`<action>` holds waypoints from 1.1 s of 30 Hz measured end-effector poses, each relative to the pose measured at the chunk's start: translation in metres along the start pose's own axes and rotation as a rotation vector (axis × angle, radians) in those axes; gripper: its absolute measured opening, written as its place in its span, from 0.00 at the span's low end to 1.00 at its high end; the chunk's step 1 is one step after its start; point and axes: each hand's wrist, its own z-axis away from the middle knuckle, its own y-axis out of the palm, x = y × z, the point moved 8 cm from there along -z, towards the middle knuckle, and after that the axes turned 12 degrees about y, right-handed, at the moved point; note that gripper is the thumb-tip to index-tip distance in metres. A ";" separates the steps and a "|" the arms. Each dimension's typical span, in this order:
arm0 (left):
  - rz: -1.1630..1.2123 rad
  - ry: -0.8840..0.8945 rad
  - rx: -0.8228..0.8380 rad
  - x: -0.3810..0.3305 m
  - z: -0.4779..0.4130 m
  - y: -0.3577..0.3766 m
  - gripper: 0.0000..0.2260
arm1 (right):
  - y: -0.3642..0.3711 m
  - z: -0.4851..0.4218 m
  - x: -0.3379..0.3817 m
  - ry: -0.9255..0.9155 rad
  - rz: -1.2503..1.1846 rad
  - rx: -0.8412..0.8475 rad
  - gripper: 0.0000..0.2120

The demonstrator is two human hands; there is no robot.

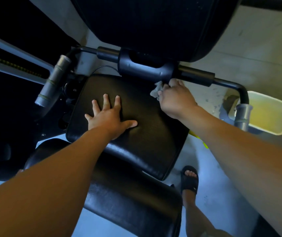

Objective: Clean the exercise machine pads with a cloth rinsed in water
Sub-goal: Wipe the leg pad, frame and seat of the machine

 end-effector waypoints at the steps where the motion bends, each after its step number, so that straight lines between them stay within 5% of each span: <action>1: 0.005 -0.001 -0.005 0.001 0.000 0.000 0.50 | 0.001 0.002 -0.007 0.011 -0.028 0.008 0.22; 11: 0.023 -0.018 -0.071 0.003 0.001 0.003 0.48 | 0.023 0.021 -0.089 0.305 -0.259 0.084 0.26; 16: 0.052 -0.024 -0.101 -0.003 0.005 0.002 0.47 | 0.032 0.062 -0.101 0.475 -0.677 0.081 0.18; 19: 0.047 -0.022 -0.122 -0.004 0.006 0.003 0.46 | 0.033 0.096 -0.091 0.422 -0.848 0.035 0.17; 24: 0.031 -0.003 -0.205 -0.009 0.013 0.005 0.42 | 0.049 0.142 -0.070 0.376 -0.684 0.150 0.17; 27: 0.045 0.006 -0.254 -0.016 0.018 0.005 0.40 | 0.066 0.167 -0.061 0.376 -0.727 0.213 0.08; 33: 0.019 0.051 -0.256 -0.014 0.016 0.008 0.38 | 0.080 0.207 -0.052 0.358 -0.813 0.331 0.07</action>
